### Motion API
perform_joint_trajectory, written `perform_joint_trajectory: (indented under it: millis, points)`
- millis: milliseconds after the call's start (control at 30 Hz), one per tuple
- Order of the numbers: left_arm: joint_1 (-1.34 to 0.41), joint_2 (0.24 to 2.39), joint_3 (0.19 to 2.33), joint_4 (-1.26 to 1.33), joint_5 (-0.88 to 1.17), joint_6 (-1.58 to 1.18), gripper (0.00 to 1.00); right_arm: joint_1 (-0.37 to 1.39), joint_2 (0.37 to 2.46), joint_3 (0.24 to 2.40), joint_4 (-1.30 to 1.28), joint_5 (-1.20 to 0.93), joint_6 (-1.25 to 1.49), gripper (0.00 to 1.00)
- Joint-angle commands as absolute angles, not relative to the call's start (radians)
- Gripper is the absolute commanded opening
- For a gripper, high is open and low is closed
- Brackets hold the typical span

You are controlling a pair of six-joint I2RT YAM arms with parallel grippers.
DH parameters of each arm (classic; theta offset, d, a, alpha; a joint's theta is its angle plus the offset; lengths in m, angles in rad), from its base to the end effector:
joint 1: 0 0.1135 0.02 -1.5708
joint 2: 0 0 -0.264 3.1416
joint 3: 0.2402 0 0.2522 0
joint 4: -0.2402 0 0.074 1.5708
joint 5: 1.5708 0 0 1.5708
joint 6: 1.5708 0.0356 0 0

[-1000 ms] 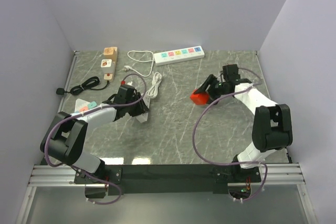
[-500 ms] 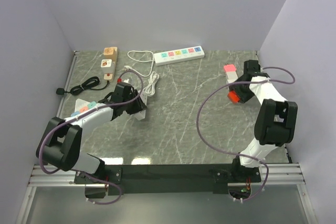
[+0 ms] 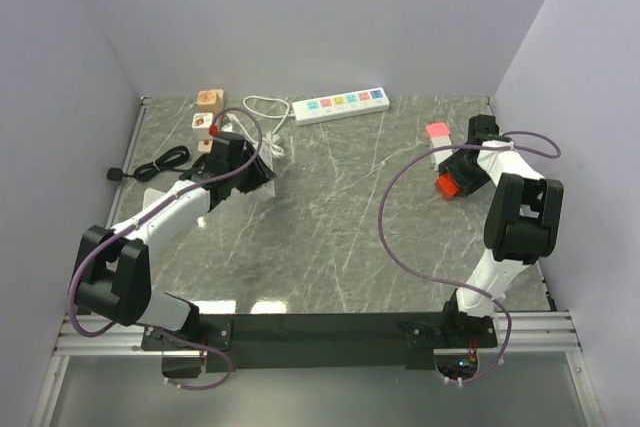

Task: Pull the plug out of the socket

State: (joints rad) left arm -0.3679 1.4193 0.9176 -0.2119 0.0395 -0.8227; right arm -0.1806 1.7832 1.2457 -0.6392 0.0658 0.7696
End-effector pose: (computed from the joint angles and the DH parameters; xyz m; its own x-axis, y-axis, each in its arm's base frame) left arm 0.2856 -0.1116 0.2376 -0.6993 -0.5154 -0.4953 -0.1843 0.7995 -0.5717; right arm 0.3526 -0.0668 0.1966 -0.5103 0.7990 -0.3180 0.7786 0.5863 0.2236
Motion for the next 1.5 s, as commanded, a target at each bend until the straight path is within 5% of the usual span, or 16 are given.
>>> perform_joint_trajectory:
  millis: [0,133,267,600,1000,1300,1467]
  points:
    - [-0.360,1.379,1.038,-0.129,-0.060,-0.891,0.01,-0.192,1.816,1.311,-0.617,0.022,0.769,0.57]
    - [-0.360,1.426,1.164,-0.161,-0.129,-0.908,0.00,-0.195,1.799,1.319,-0.627,0.003,0.756,0.84]
    - [-0.359,1.512,1.291,-0.213,-0.250,-0.949,0.01,-0.204,1.740,1.321,-0.664,0.003,0.753,0.91]
    - [-0.356,1.913,1.674,-0.196,-0.348,-0.995,0.00,-0.203,1.539,1.362,-0.750,-0.110,0.729,0.95]
    - [-0.374,2.287,1.959,-0.068,-0.419,-1.363,0.01,-0.147,1.382,1.212,-0.696,-0.219,0.677,0.97]
    - [-0.391,2.502,2.027,0.113,-0.239,-1.706,0.20,-0.123,1.381,1.186,-0.673,-0.255,0.661,0.98]
    - [-0.403,2.540,2.020,0.187,-0.177,-1.785,0.40,-0.118,1.382,1.174,-0.660,-0.268,0.655,0.99]
